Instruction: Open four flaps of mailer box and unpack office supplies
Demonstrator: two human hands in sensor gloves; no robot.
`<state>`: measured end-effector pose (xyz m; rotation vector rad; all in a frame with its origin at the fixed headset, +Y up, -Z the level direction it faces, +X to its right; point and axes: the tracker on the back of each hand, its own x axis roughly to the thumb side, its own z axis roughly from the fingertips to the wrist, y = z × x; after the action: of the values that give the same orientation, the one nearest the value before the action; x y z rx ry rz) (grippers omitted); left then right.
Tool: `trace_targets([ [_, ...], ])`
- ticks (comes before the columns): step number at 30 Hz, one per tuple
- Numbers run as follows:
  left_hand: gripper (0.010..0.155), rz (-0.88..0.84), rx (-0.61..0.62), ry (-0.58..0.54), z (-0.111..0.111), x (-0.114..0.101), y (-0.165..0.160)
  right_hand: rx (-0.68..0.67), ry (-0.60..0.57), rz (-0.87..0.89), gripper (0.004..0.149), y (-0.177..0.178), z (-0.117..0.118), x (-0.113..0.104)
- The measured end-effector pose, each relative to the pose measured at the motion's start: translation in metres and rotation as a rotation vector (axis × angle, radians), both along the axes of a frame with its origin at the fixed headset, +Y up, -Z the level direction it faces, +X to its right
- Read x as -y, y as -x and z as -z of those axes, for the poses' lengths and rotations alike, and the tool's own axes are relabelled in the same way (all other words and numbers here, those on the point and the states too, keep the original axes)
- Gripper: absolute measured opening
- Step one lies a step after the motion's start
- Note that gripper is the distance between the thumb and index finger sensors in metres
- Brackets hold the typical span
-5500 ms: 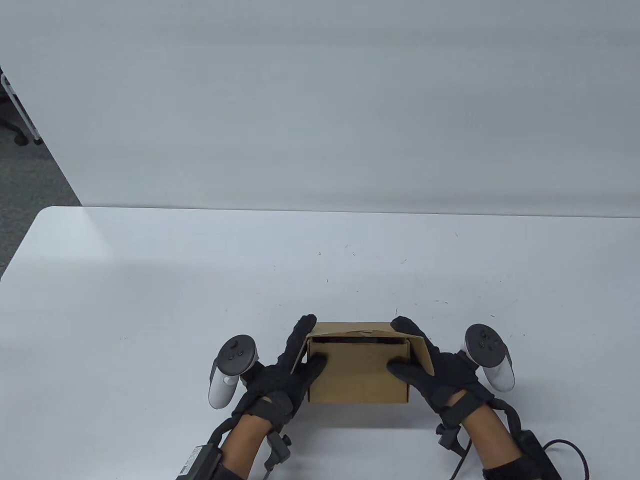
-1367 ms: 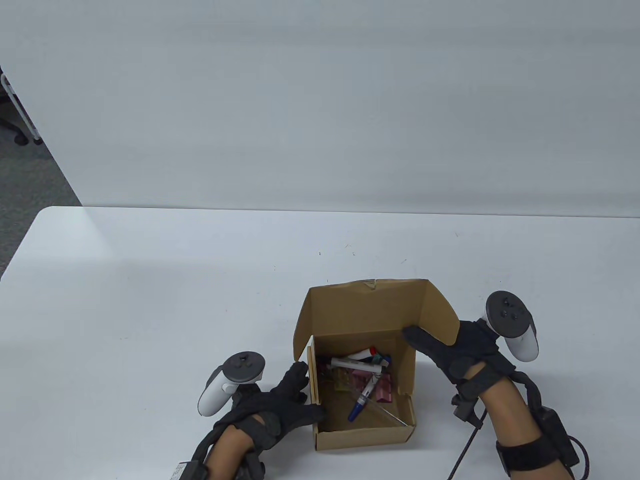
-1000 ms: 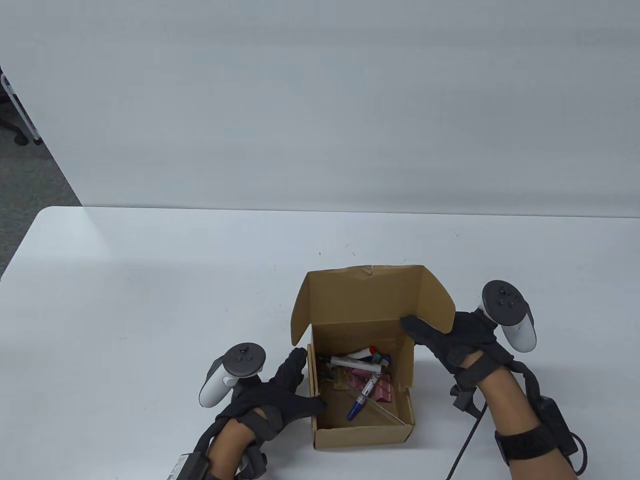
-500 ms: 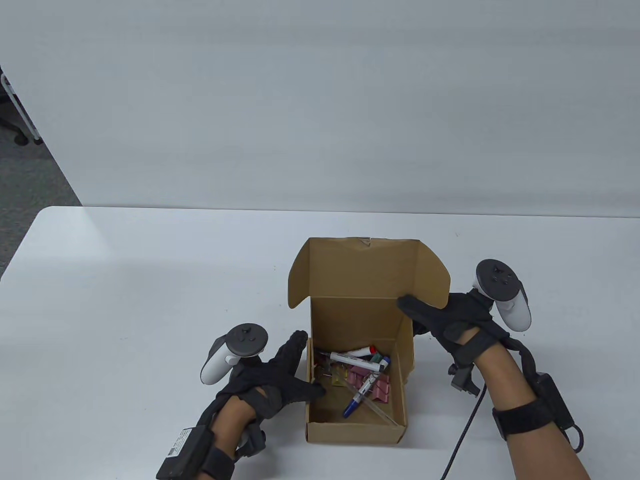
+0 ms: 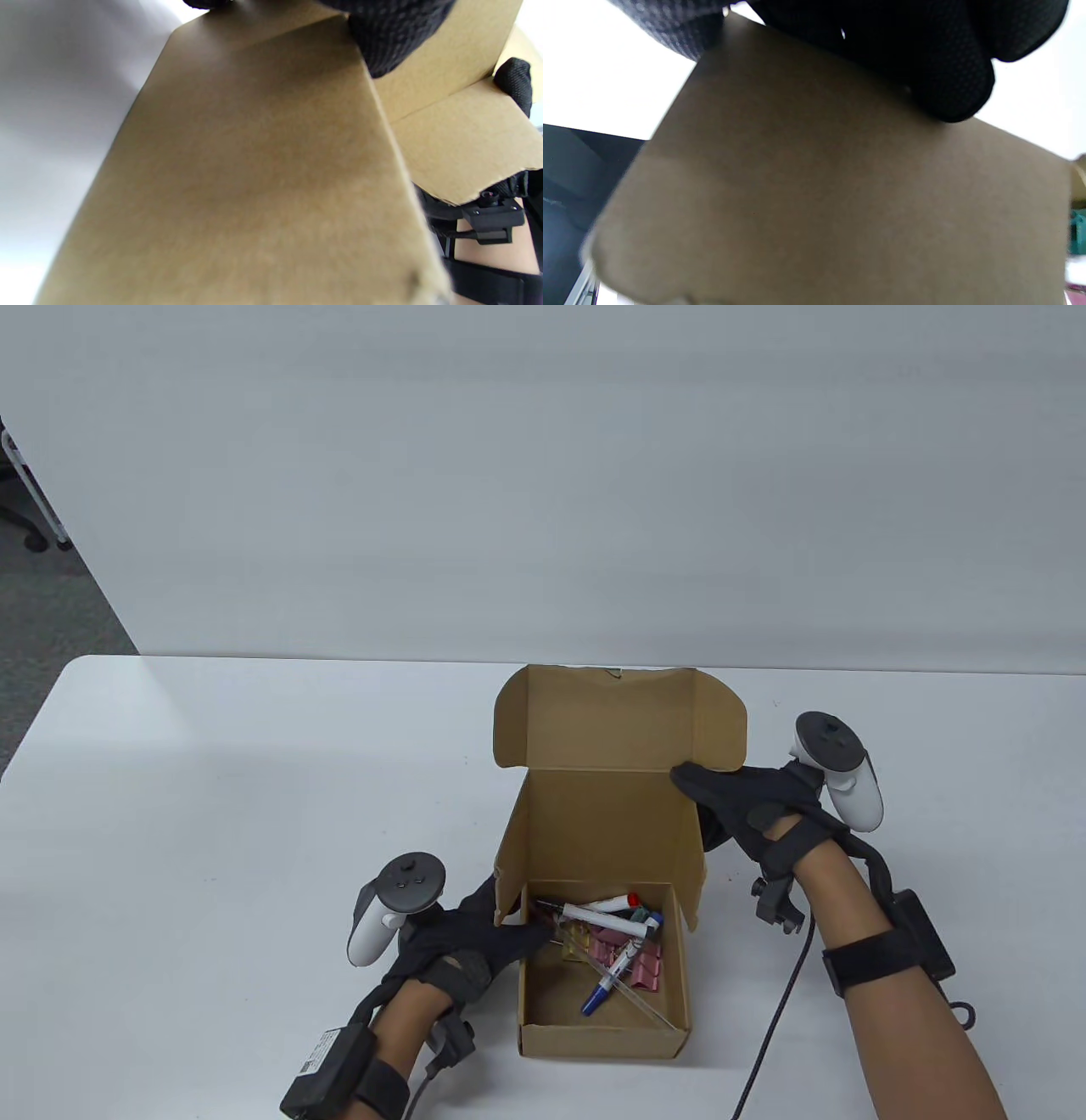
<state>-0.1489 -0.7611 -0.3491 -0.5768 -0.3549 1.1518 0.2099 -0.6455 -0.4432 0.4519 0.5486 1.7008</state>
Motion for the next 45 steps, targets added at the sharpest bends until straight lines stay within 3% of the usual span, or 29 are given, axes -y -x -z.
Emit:
trace_targets([
  [7, 0.061, -0.039, -0.138, 0.025, 0.001, 0.006, -0.003, 0.035, 0.089, 0.022, 0.064, 0.0, 0.026, 0.015],
  [11, 0.06, 0.031, -0.167, 0.037, 0.001, 0.002, -0.005, 0.073, 0.143, 0.053, 0.065, 0.0, 0.038, 0.029],
  [15, 0.06, 0.171, -0.217, -0.039, -0.004, -0.009, -0.009, 0.106, 0.264, 0.062, 0.064, -0.003, 0.049, 0.043],
  [27, 0.061, 0.179, -0.236, -0.037, -0.005, -0.008, -0.009, 0.17, 0.504, -0.161, 0.057, -0.004, 0.087, 0.081],
  [34, 0.062, 0.168, -0.228, -0.017, -0.006, -0.008, -0.009, 0.18, 0.601, -0.266, 0.059, -0.007, 0.094, 0.11],
  [41, 0.062, 0.163, -0.229, -0.01, -0.006, -0.008, -0.009, 0.188, 0.629, -0.291, 0.06, -0.012, 0.091, 0.121],
  [45, 0.062, 0.151, -0.228, -0.005, -0.006, -0.007, -0.009, 0.247, 0.586, -0.227, 0.063, -0.017, 0.087, 0.12],
])
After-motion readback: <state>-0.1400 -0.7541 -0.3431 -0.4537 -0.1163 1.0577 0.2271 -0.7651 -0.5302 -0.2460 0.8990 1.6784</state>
